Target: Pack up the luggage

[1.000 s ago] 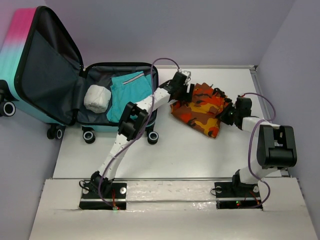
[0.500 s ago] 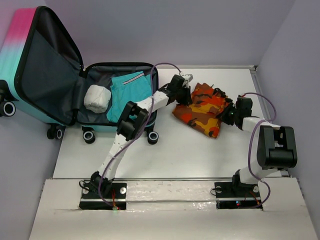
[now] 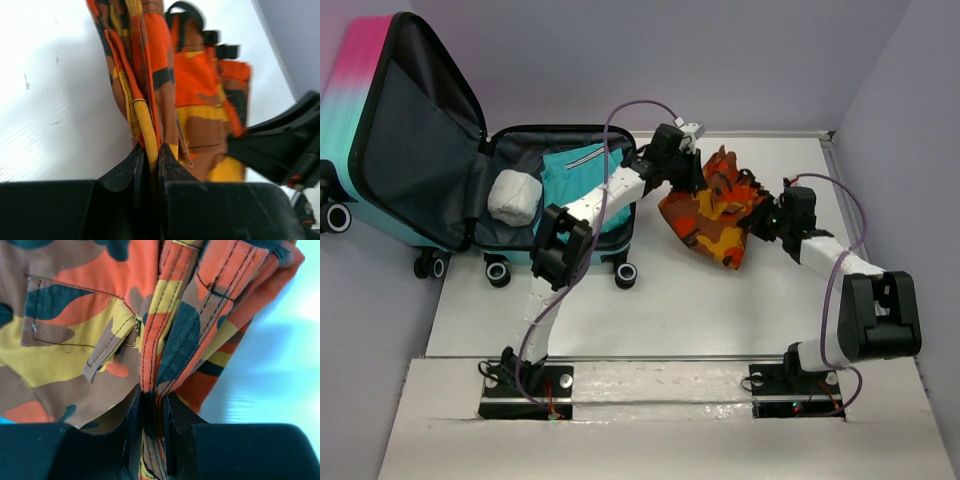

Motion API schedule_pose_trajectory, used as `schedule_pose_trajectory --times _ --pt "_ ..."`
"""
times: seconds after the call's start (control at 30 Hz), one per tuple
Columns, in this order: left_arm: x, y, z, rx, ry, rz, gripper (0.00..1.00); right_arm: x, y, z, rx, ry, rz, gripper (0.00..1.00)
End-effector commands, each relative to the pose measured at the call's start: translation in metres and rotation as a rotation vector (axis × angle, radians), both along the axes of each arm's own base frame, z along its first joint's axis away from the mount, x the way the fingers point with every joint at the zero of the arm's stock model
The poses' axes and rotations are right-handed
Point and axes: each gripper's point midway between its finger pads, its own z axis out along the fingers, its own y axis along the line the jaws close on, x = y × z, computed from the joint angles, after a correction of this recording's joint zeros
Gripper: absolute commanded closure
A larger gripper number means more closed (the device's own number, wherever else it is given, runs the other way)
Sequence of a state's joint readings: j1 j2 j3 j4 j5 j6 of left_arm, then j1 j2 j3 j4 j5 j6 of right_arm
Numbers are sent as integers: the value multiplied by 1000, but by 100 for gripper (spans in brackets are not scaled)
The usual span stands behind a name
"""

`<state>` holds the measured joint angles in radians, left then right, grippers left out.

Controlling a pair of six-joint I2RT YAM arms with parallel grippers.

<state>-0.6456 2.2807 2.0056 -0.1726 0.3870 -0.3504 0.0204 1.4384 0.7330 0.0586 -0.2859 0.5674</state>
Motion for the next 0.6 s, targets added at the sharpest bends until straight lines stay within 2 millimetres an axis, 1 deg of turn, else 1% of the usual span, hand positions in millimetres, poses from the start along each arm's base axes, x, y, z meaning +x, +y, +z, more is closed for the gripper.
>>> schedule_pose_trajectory --times 0.0,0.03,0.07,0.1,0.13,0.17,0.2,0.23,0.27,0.3,0.33,0.37,0.4,0.43,0.47,0.5,0.53,0.57 --pt "3 22 162 -171 -231 12 94 27 57 86 73 -220 138 93" --pt "5 34 179 -174 -257 32 94 30 65 93 83 -229 145 93" --pt "16 56 191 -168 -265 71 94 39 74 114 93 -272 160 93" --pt "20 72 204 -169 -279 94 94 41 94 113 111 -258 195 93" --pt "25 89 211 -165 -283 126 94 45 104 120 122 -266 212 93" --pt "37 127 225 -148 -300 197 94 53 128 130 133 -282 252 93" --pt "46 146 220 -127 -290 233 94 58 141 134 138 -289 275 93" --pt "47 169 234 -121 -313 271 94 61 154 140 156 -291 295 93" --pt "49 191 227 -94 -287 313 94 64 169 143 165 -295 319 93" --pt "61 232 227 -76 -287 387 94 73 185 168 181 -341 342 93" --pt "57 255 222 -58 -272 428 94 73 214 153 190 -301 392 93" --pt "58 279 216 -36 -259 485 94 78 232 178 209 -339 426 93" --pt "56 323 222 -23 -268 579 94 71 259 181 218 -342 477 93" --pt "55 347 214 -2 -250 643 94 77 277 163 211 -308 501 93" --pt "51 370 183 33 -188 705 94 77 292 161 211 -303 527 93" --pt "45 402 184 57 -196 804 94 76 307 158 204 -295 555 93" --pt "45 425 161 88 -155 868 94 74 320 150 199 -266 575 92" --pt "35 458 140 113 -121 956 65 77 346 145 192 -274 612 80"
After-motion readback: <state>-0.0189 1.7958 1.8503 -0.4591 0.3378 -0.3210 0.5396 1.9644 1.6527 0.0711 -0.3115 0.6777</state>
